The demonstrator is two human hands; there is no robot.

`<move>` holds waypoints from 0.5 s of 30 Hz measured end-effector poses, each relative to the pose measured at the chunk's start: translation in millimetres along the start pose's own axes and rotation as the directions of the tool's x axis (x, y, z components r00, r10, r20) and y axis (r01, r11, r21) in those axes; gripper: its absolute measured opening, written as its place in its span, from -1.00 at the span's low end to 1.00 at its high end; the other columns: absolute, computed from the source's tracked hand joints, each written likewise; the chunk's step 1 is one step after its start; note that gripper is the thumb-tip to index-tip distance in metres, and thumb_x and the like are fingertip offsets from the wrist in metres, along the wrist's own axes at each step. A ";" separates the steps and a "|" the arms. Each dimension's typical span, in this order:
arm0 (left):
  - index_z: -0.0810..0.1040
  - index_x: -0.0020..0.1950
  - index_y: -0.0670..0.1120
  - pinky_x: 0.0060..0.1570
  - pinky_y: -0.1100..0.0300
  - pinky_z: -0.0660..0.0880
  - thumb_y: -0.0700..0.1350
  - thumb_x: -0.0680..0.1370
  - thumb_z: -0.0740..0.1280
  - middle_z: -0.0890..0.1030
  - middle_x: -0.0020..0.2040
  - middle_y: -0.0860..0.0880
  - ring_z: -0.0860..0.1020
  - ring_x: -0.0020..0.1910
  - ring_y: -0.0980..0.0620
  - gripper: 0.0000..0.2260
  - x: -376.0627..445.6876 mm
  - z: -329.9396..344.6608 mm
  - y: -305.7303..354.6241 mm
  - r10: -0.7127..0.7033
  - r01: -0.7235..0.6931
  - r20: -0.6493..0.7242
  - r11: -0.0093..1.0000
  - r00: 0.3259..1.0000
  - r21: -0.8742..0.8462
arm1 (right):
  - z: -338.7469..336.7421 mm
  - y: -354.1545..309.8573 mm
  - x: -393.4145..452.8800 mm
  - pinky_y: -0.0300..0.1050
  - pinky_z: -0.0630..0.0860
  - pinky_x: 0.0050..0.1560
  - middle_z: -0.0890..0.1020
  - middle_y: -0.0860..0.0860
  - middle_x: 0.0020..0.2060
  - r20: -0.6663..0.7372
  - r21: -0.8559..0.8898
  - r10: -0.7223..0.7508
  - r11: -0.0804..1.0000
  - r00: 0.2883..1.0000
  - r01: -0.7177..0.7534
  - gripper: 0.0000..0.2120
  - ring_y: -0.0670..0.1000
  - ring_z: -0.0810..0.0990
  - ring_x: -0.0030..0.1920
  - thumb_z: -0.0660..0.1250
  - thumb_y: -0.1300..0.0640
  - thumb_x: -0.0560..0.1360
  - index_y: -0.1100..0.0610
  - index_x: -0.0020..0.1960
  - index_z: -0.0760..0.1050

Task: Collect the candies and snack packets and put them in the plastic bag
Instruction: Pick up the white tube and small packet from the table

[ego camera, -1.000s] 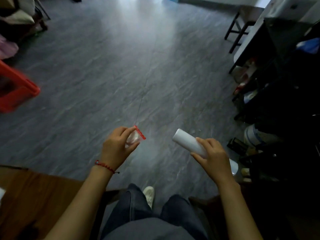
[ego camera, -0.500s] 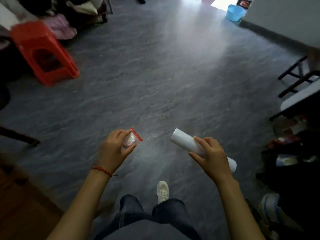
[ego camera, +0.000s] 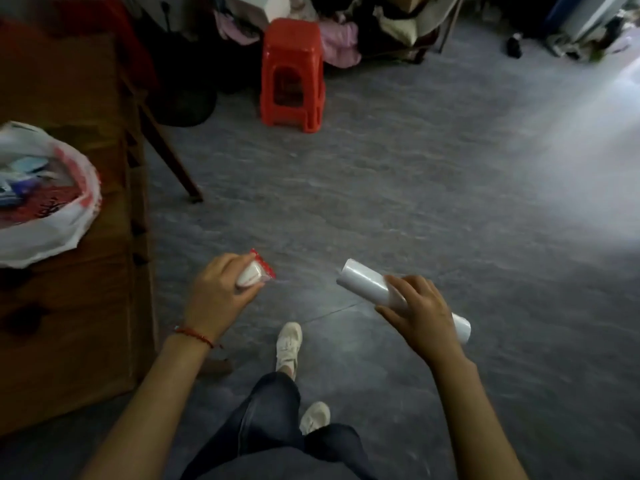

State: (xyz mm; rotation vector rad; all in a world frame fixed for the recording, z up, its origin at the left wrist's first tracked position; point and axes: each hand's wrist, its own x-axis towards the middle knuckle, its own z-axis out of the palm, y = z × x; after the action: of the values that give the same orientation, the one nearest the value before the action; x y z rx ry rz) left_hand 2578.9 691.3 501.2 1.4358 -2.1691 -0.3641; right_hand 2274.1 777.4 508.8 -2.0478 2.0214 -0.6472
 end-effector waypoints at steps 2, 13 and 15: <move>0.58 0.05 -0.28 -0.09 0.14 0.37 0.05 0.40 0.26 0.58 -0.12 -0.23 0.43 -0.10 -0.03 -0.57 11.5 -0.6 -8.9 -0.024 0.024 -0.041 0.999 0.999 0.021 | 7.7 -1.9 29.3 -0.04 0.42 -0.16 0.57 0.11 -0.13 0.021 0.007 -0.048 0.999 0.999 0.048 -0.52 0.15 0.53 -0.15 0.56 0.14 0.25 0.17 0.13 0.53; 0.58 0.06 -0.28 -0.07 0.17 0.37 -0.05 0.34 0.41 0.59 -0.10 -0.24 0.43 -0.07 -0.03 -0.61 145.8 0.6 -76.6 -0.117 0.122 -0.140 0.992 0.983 0.029 | 41.6 -6.9 212.8 -0.10 0.38 -0.15 0.56 0.09 -0.11 0.054 0.040 -0.174 0.984 0.983 0.172 -0.52 0.12 0.53 -0.15 0.54 0.12 0.27 0.15 0.14 0.53; 0.58 0.06 -0.28 -0.07 0.16 0.37 -0.02 0.36 0.38 0.59 -0.10 -0.25 0.43 -0.07 -0.03 -0.60 168.4 -2.1 -89.3 -0.125 0.134 -0.159 0.990 0.979 0.048 | 44.7 -10.5 245.8 -0.09 0.40 -0.15 0.56 0.09 -0.11 0.053 0.045 -0.200 0.979 0.978 0.198 -0.52 0.12 0.53 -0.14 0.54 0.12 0.27 0.15 0.15 0.52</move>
State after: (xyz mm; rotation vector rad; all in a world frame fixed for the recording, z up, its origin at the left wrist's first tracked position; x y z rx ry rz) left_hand 2596.9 501.6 504.4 1.5878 -1.9823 -0.2274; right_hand 2296.4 528.5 515.7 -2.2374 1.7725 -0.6500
